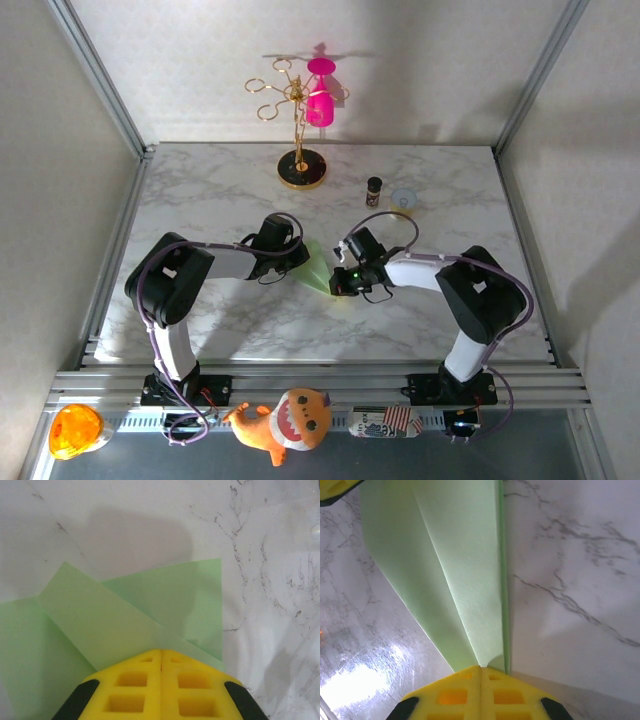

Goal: Fold a paper plane with a square sheet of paper (pick it up from the middle)
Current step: Fourth fold the wing at the center of the table.

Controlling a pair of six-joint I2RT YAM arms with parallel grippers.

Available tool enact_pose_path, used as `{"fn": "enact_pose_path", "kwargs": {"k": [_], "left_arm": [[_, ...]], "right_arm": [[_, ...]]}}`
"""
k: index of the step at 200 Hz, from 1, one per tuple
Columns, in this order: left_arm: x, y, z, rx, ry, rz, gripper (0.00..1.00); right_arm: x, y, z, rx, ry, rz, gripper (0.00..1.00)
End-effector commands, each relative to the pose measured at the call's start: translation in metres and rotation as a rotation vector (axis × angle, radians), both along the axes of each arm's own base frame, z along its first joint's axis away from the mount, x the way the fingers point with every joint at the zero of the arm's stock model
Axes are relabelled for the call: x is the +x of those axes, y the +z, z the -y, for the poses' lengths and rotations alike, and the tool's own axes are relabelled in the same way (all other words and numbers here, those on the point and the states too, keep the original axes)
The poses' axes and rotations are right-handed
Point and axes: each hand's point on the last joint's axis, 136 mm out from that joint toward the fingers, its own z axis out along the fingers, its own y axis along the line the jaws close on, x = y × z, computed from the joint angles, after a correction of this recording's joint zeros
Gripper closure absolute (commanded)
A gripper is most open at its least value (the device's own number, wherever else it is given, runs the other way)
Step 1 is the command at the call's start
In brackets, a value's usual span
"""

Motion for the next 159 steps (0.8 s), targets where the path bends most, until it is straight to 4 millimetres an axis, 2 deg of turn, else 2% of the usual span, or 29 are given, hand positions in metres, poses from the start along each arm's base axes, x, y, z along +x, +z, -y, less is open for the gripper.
{"fn": "enact_pose_path", "kwargs": {"k": [1,76,105,125,145,159], "left_arm": [[-0.019,-0.049,-0.039,0.186,0.075,-0.123,1.00],[-0.017,-0.046,-0.037,0.181,0.069,-0.118,1.00],[-0.013,-0.036,-0.029,0.142,0.052,-0.101,0.99],[-0.005,-0.011,-0.012,0.069,0.019,-0.058,0.97],[0.009,0.034,0.008,-0.042,-0.009,0.013,0.91],[0.016,0.063,0.015,-0.097,-0.007,0.061,0.85]], "right_arm": [[-0.029,-0.022,0.031,-0.114,-0.004,-0.098,0.97],[-0.052,-0.028,0.049,-0.136,-0.012,-0.141,0.97],[-0.042,-0.015,0.048,-0.112,-0.031,-0.092,0.96],[-0.022,0.013,0.032,-0.015,-0.051,0.001,0.92],[0.004,0.045,0.017,0.078,-0.087,0.113,0.83],[0.020,0.061,0.011,0.123,-0.112,0.179,0.78]]}}
